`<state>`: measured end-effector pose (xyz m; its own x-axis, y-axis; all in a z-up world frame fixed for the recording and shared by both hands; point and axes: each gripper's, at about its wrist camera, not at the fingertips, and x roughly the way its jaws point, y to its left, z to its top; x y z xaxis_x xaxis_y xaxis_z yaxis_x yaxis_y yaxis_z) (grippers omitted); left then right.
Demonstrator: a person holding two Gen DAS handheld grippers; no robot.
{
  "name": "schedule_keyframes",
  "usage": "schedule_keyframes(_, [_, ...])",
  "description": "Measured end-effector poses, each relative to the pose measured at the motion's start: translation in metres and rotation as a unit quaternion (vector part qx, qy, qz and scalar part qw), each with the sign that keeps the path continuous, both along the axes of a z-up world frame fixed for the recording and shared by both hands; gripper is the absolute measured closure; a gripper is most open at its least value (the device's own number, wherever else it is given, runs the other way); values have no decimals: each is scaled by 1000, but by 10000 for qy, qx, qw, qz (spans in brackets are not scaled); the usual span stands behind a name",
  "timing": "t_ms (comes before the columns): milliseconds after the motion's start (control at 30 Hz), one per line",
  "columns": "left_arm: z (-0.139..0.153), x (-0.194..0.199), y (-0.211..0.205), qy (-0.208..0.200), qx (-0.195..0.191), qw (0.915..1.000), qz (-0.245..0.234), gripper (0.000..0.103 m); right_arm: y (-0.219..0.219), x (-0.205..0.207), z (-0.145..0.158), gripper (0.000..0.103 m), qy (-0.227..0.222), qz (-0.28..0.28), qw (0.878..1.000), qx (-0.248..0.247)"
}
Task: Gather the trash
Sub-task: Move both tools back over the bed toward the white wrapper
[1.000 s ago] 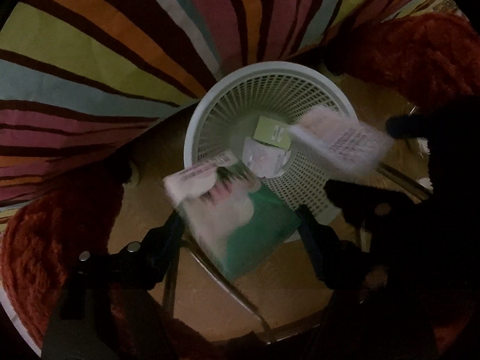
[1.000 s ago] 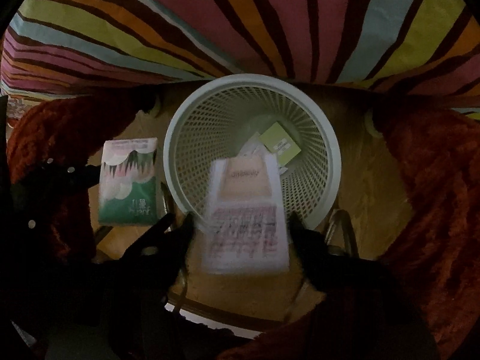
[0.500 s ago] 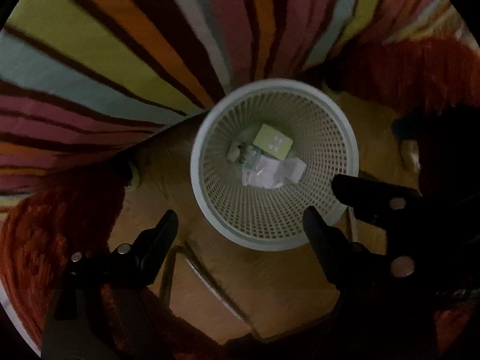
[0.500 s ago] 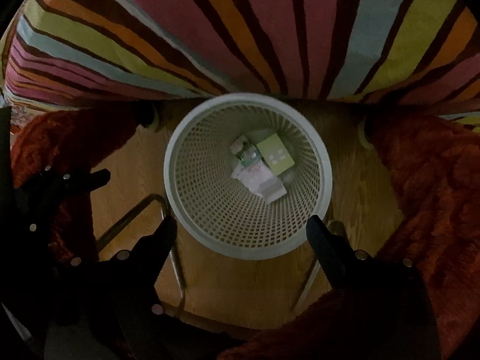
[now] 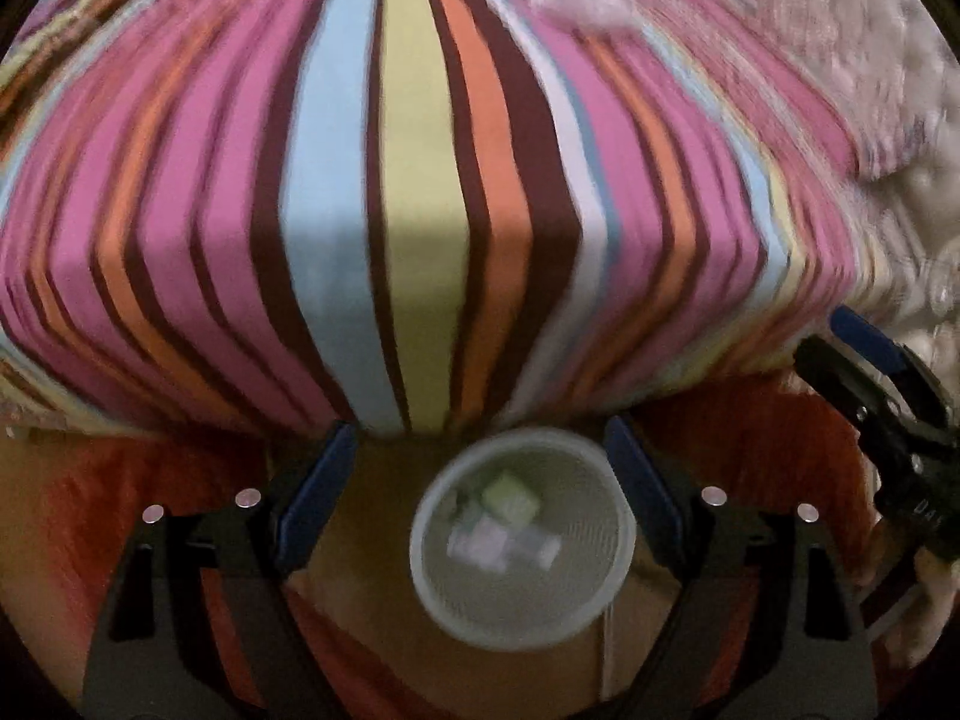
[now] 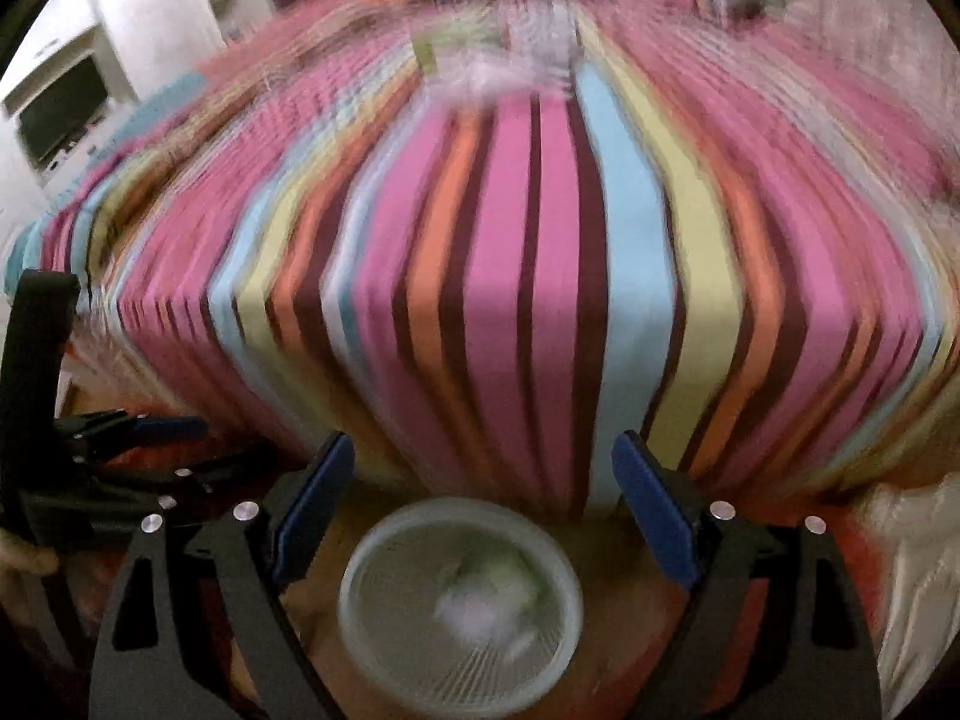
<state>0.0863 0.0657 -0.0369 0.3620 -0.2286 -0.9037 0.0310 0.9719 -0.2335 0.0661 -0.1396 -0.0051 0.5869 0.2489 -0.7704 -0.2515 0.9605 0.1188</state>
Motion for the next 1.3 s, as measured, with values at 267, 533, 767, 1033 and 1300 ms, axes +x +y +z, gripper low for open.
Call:
schedule_keyframes(267, [51,70,5,-808,210,9965,97,20,7,46,20,19,-514,205,9985,13])
schedule_keyframes(533, [84,168,-13,-1156,386,9925,46,20,14,87,29,19,-691,371,9969,-114])
schedule_keyframes(767, [85,238,-26,-1184,390,9922,19,20,16,135,24,19,-746,493,9958,-212])
schedule_keyframes(1033, [69,282,-31,-1051,422,9935,-84,20,25,180,18,19,-746,771,9937,-328])
schedule_keyframes(1300, [57,305,-47,-968,691,9920,-411,20,32,199,14,20,-741,892,9931,-198])
